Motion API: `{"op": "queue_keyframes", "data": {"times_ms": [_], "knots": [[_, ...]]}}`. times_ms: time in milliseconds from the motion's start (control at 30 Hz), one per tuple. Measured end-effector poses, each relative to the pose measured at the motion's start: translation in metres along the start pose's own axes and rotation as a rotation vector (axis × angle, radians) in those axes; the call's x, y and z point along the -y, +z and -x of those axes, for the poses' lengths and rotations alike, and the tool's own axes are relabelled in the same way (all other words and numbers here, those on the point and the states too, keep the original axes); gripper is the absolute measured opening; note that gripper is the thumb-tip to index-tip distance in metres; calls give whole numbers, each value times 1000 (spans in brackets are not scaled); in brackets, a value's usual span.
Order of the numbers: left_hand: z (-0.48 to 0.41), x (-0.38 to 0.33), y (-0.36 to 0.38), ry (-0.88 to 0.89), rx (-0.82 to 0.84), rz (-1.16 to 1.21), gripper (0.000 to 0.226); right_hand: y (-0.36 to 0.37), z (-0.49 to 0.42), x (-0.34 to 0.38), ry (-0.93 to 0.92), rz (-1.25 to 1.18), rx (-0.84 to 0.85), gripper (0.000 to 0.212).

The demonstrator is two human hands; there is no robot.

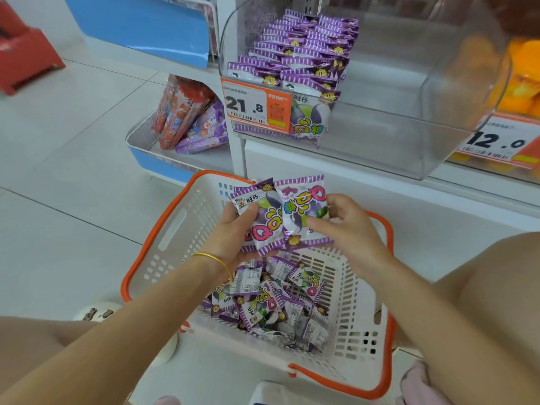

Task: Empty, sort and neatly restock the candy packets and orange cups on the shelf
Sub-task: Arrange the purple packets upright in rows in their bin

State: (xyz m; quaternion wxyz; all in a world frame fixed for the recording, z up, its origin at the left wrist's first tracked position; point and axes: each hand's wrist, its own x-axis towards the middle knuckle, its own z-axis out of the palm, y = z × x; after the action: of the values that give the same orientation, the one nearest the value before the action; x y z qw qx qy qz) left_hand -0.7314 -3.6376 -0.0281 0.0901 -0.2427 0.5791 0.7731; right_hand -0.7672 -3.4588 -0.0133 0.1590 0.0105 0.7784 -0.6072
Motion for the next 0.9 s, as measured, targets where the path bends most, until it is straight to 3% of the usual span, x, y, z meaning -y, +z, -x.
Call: {"op": "queue_keyframes", "data": {"times_ms": [167, 233, 367, 533, 700, 833, 900], "knots": [[-2, -3, -2, 50, -37, -86, 20, -28, -2, 24, -132, 76, 110, 47], [-3, -3, -3, 80, -34, -145, 26, -33, -2, 29, -158, -42, 138, 38], [-2, 0, -3, 100, 4, -283, 39, -28, -4, 26, -184, -54, 160, 19], [6, 4, 9, 178, 83, -435, 16, -8, -5, 15, -234, -9, 92, 15], [20, -1, 17, 10, 223, -252, 51, 5, -9, 9, -367, 177, -81, 13], [22, 1, 19, 176, 187, -359, 75, 14, -5, 9, -382, 188, -158, 20], [21, -1, 18, 235, 147, -411, 82, 12, -1, 10, -203, 61, -124, 31]]}}
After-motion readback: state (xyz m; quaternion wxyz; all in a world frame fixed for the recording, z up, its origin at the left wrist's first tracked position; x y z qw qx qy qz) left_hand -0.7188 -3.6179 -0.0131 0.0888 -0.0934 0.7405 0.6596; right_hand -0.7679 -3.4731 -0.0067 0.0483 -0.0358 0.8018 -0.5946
